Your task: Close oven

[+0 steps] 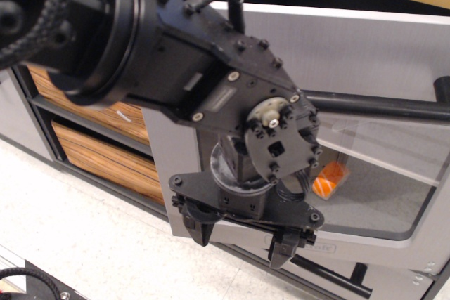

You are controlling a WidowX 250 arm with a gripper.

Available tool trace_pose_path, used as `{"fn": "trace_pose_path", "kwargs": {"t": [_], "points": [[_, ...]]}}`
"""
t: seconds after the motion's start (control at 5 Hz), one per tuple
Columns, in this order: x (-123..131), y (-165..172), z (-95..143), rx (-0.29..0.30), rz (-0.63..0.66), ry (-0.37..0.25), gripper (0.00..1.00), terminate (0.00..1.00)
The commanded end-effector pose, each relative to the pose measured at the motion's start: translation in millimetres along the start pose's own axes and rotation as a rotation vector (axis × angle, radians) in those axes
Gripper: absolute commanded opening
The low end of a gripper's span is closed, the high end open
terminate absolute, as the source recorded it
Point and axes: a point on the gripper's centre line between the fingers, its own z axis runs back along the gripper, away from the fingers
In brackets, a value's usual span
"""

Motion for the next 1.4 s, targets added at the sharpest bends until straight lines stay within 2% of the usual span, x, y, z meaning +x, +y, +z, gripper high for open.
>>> {"fn": "trace_pose_path", "kwargs": {"t": [0.0,0.2,0.8,1.2], "points": [[0.0,0.0,0.0,0.000,0.000,0.000,1.00,0.00],[2.9,4.2,-2.0,0.003,0.029,-0.010,1.00,0.00],[39.6,12.3,-5.3,-0.025,0.220,0.002,1.00,0.00],[59.9,11.9,-5.4,-0.035,0.273,-0.005,1.00,0.00]]}}
